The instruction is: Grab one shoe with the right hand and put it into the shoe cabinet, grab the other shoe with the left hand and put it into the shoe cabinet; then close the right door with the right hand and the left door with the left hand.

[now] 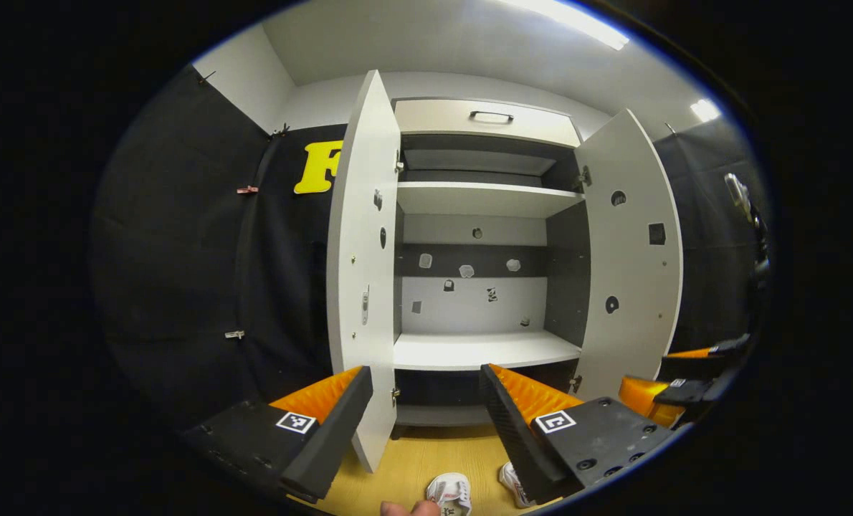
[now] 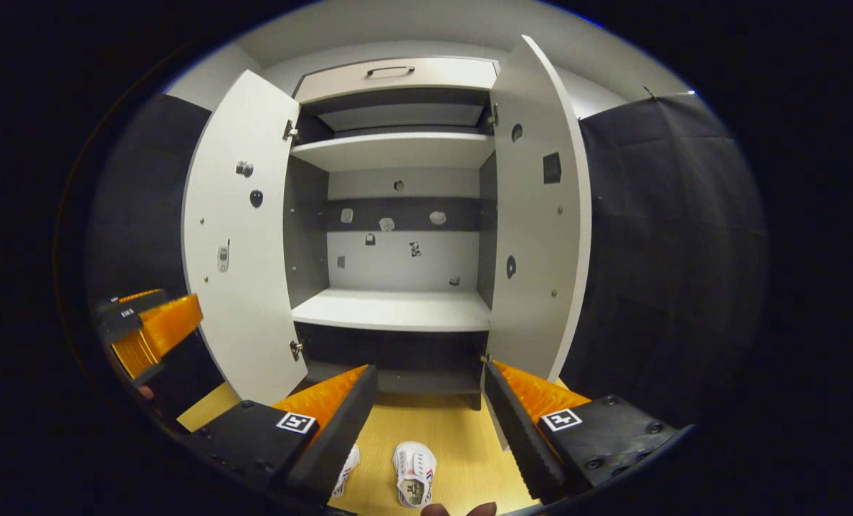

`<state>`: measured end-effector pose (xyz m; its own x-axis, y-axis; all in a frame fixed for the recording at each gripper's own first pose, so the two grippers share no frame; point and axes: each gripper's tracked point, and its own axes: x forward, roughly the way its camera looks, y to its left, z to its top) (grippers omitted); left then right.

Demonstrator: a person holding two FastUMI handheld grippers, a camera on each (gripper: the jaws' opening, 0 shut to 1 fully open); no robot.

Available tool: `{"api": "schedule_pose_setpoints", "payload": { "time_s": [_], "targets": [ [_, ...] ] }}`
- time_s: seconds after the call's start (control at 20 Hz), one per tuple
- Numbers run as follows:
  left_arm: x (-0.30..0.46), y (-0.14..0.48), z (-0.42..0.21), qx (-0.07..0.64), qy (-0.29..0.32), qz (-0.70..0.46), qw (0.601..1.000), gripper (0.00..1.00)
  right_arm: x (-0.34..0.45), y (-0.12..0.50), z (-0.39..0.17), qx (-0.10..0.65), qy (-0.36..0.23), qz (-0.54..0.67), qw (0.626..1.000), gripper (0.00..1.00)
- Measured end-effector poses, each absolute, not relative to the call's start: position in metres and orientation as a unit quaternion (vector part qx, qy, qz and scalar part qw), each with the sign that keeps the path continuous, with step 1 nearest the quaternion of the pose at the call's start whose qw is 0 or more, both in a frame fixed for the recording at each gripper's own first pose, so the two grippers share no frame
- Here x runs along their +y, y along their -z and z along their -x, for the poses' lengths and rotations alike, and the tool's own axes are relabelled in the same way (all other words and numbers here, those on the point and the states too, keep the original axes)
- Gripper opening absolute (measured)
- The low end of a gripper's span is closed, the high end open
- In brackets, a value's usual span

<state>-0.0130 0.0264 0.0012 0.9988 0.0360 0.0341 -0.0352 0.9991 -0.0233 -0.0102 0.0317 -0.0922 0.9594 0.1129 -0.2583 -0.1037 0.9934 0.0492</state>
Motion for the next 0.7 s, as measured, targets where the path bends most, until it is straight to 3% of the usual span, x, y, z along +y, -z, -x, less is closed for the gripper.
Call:
{"api": "schedule_pose_setpoints", "payload": {
  "time_s": [0.3, 0.4, 0.6, 0.65, 0.7],
  "targets": [
    [0.048, 0.015, 0.017, -0.013, -0.046, 0.0, 0.999, 0.95, 0.062, 0.217, 0.044, 0.285, -0.107, -0.049, 0.951, 0.98],
    [0.049, 0.022, 0.016, -0.007, -0.049, -0.002, 0.999, 0.95, 0.067, 0.254, 0.051, 0.313, -0.114, -0.049, 0.942, 0.94],
    [0.051, 0.036, 0.014, 0.009, -0.054, -0.013, 0.998, 0.95, 0.076, 0.317, 0.057, 0.355, -0.122, -0.044, 0.926, 0.69],
    [0.052, 0.039, 0.013, 0.013, -0.053, -0.015, 0.998, 0.95, 0.076, 0.334, 0.057, 0.37, -0.119, -0.04, 0.921, 0.53],
    [0.051, 0.042, 0.012, 0.017, -0.053, -0.016, 0.998, 0.95, 0.077, 0.355, 0.06, 0.384, -0.114, -0.043, 0.915, 0.51]
  ]
}}
